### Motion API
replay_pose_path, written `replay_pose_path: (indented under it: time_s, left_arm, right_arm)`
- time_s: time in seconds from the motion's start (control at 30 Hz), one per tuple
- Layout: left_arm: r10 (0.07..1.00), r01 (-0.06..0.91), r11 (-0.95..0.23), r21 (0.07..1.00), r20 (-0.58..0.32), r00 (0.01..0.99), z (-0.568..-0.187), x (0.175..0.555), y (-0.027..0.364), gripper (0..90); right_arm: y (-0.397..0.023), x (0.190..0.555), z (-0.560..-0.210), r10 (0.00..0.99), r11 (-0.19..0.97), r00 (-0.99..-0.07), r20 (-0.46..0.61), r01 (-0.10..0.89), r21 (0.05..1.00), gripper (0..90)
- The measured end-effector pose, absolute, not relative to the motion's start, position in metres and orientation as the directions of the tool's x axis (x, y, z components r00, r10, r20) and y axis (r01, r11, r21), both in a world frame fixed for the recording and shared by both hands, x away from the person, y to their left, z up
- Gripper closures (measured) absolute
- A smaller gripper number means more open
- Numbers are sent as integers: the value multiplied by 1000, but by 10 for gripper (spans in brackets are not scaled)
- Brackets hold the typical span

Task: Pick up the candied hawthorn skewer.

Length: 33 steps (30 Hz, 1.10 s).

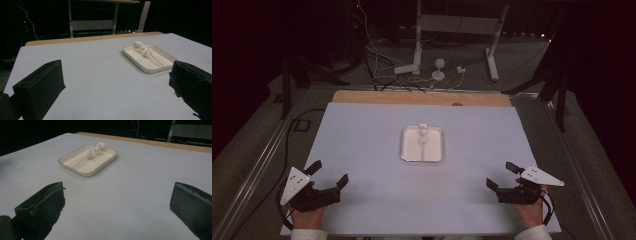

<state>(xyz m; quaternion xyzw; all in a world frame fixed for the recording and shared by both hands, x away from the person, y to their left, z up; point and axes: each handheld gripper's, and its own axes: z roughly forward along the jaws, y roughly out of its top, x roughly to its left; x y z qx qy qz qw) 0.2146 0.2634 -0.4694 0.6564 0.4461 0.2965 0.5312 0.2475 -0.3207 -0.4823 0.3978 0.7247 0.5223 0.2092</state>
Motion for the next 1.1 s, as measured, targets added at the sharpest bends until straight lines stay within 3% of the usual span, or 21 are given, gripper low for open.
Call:
replay_pose_path:
  time_s: [1.1]
  left_arm:
    - [907,261,13,965,-121,404,-459,220,262,5]
  right_arm:
    - [-315,243,-480,802,173,-595,51,314,934,0]
